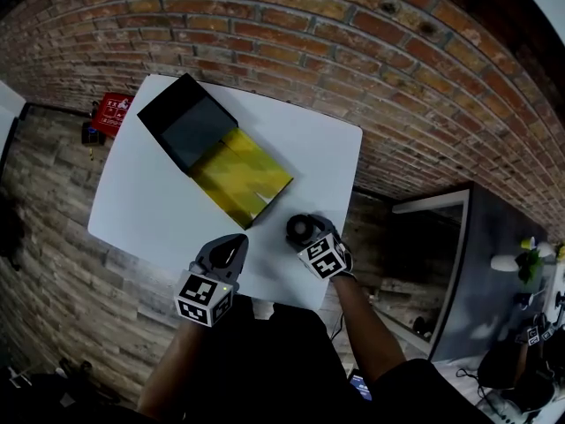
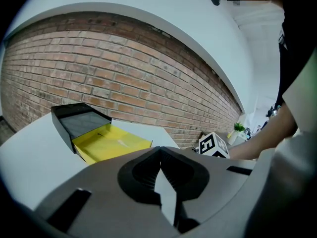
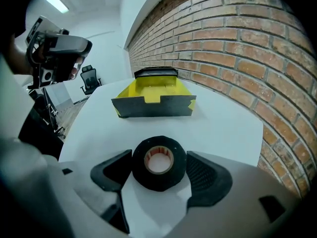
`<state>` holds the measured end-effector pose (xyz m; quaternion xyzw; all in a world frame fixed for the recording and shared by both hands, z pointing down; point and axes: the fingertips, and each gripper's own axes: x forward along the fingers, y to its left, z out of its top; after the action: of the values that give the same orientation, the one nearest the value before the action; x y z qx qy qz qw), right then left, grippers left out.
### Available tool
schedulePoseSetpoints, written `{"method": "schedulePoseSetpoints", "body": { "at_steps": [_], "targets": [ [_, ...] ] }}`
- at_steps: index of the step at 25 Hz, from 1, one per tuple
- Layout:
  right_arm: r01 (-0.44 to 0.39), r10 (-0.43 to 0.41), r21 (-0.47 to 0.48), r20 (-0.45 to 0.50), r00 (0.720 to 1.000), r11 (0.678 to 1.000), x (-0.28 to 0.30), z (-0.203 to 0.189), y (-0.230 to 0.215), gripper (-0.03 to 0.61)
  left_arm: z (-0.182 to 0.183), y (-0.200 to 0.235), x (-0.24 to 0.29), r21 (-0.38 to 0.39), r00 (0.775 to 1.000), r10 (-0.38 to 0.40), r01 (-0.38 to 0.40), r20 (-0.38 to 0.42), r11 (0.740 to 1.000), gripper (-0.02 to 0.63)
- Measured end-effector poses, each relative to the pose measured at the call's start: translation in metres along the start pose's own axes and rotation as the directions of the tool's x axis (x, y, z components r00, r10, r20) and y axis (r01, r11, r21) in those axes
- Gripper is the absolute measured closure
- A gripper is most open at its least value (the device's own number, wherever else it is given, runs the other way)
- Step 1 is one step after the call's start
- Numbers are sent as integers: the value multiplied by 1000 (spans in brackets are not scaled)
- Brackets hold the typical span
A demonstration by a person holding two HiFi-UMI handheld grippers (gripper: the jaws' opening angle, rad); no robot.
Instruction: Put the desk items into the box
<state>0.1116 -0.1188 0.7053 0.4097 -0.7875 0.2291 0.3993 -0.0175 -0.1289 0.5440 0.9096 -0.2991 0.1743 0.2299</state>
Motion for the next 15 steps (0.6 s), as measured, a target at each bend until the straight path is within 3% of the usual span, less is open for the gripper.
{"method": "schedulePoseSetpoints", "body": {
  "at_steps": [15],
  "targets": [
    [14, -16, 35, 42, 999, 999, -5, 10, -8, 247, 5, 9, -5, 0, 1000, 25, -25, 13, 1000, 600]
  ]
}}
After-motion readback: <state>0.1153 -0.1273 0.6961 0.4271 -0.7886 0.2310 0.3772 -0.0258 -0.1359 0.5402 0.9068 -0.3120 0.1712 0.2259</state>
